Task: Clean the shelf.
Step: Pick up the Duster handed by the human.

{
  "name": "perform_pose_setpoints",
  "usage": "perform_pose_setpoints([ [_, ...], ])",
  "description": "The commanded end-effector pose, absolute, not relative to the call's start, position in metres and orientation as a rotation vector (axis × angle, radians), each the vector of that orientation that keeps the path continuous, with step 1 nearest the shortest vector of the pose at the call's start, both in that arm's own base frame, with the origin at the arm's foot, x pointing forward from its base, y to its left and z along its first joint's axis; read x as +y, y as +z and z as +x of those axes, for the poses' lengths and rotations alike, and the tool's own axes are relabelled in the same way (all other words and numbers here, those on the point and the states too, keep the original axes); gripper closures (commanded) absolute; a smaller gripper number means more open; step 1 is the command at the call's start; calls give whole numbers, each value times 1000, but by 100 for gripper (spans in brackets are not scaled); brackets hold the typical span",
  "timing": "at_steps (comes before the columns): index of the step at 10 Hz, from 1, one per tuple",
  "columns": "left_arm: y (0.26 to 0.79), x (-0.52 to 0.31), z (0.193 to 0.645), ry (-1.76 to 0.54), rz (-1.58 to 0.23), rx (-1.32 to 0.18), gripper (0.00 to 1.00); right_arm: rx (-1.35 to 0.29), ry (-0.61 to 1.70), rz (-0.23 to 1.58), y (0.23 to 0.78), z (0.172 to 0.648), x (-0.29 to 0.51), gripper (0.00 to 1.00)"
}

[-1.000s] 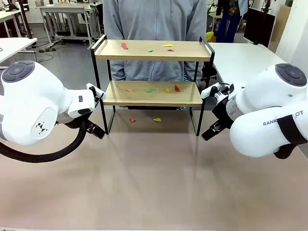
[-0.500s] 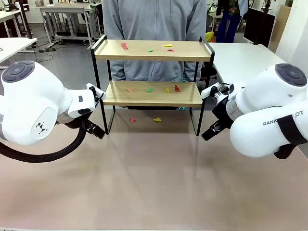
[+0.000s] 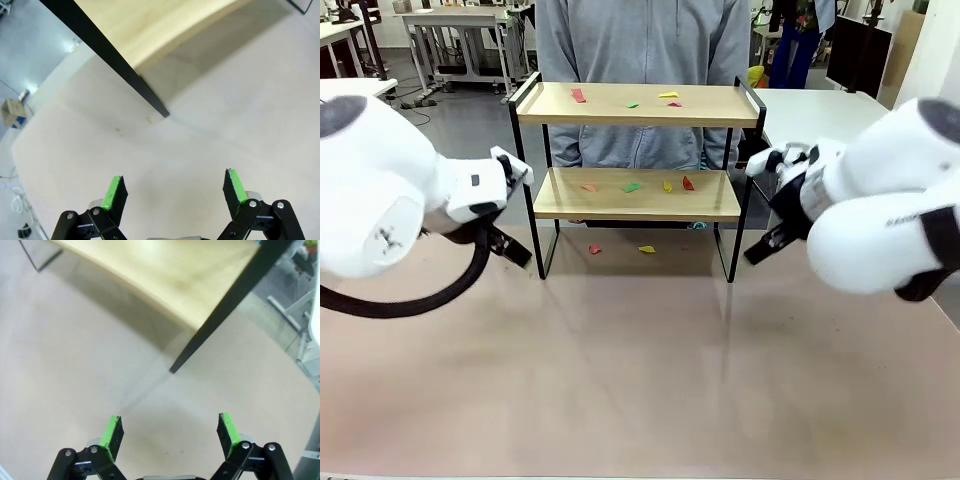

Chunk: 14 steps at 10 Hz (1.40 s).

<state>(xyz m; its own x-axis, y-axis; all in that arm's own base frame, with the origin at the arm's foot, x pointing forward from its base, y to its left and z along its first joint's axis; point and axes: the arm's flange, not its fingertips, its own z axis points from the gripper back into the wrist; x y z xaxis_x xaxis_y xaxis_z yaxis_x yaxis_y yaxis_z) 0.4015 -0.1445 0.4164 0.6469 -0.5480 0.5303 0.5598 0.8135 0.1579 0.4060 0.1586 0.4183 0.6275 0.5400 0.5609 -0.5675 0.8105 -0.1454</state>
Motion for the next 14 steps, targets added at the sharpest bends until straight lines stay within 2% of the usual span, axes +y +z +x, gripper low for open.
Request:
perform_pose_setpoints([
  [1,467,-123,410,-720,-104,-542,0,-651,685,122,466,417,129,0],
  [3,503,-99,427,-873,-260,-462,0,-708,743,152,496,425,87,0],
  [4,510,-81,438,-977,-362,-464,0,-733,844,203,502,430,63,0],
  [6,503,-36,463,-1100,-509,-481,0,-813,976,303,498,445,8,0],
  [10,458,19,482,-1301,-621,-701,0,-984,1121,418,443,477,-65,0],
  [11,453,23,486,-1274,-645,-722,0,-991,1101,436,433,480,-70,0],
  [12,462,17,468,-1254,-563,-658,0,-939,1049,361,462,448,-61,0],
  [14,462,17,468,-1254,-563,-658,0,-939,1049,361,462,448,-61,0],
])
